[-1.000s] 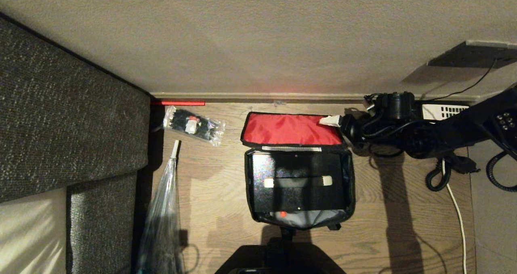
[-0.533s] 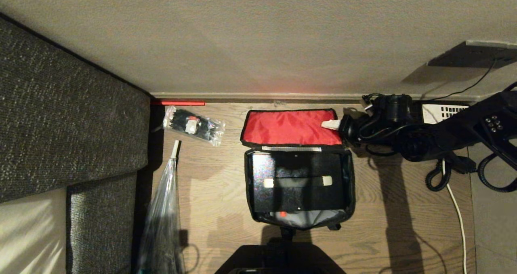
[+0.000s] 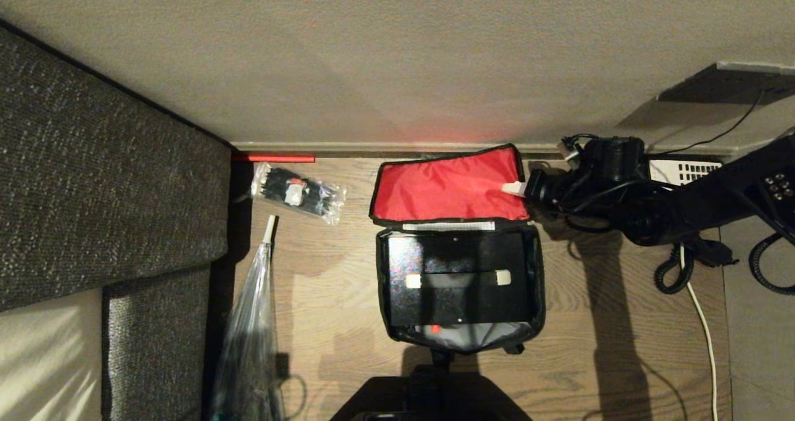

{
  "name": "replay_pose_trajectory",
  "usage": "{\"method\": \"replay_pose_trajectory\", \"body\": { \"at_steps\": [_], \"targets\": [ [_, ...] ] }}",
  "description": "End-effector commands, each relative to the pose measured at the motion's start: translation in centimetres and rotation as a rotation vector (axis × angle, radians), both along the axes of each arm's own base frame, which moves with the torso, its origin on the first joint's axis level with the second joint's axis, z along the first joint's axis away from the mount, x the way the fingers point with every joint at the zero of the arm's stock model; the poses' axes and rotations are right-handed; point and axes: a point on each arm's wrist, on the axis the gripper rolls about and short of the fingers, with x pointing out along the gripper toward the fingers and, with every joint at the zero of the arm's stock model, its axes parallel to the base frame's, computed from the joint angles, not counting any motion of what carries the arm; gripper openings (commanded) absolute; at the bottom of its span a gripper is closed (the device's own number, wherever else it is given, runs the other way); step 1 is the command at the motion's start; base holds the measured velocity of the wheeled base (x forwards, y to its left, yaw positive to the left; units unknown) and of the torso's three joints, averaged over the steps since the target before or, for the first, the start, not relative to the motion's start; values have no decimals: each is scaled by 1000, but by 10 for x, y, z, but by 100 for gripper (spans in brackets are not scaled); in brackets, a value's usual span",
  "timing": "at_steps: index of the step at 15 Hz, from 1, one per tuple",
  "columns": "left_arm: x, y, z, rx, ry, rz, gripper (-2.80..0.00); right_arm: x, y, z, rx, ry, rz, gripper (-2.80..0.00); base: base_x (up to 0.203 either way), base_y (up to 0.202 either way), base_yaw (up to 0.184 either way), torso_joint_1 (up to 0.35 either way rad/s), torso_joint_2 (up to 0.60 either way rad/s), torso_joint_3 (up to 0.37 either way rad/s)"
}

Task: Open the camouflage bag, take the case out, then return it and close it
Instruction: Close the top of the storage box

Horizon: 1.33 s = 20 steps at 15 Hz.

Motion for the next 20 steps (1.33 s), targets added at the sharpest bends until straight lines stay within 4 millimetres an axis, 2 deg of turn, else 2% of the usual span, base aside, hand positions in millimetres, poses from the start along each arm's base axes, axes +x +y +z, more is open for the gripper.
{"method": "replay_pose_trajectory", "body": {
  "at_steps": [1,4,7,10,15,18,20],
  "targets": [
    [0,0,0,0,-1,0,-280,-13,-1,17,7,-25,9,-280,0,0,0,0,0,0],
    [0,0,0,0,-1,0,-280,-35,-4,14,-21,0,55,-280,0,0,0,0,0,0],
    [0,0,0,0,-1,0,-280,-51,-6,-4,-151,-25,106,-280,0,0,0,0,0,0],
    [0,0,0,0,-1,0,-280,-54,-6,-17,-261,-77,152,-280,0,0,0,0,0,0],
    [0,0,0,0,-1,0,-280,-56,-7,-27,-453,-220,239,-280,0,0,0,0,0,0],
    [0,0,0,0,-1,0,-280,-56,-6,-25,-473,-284,300,-280,0,0,0,0,0,0],
    [0,0,0,0,-1,0,-280,-54,-5,-14,-472,-392,312,-280,0,0,0,0,0,0]
  ]
}}
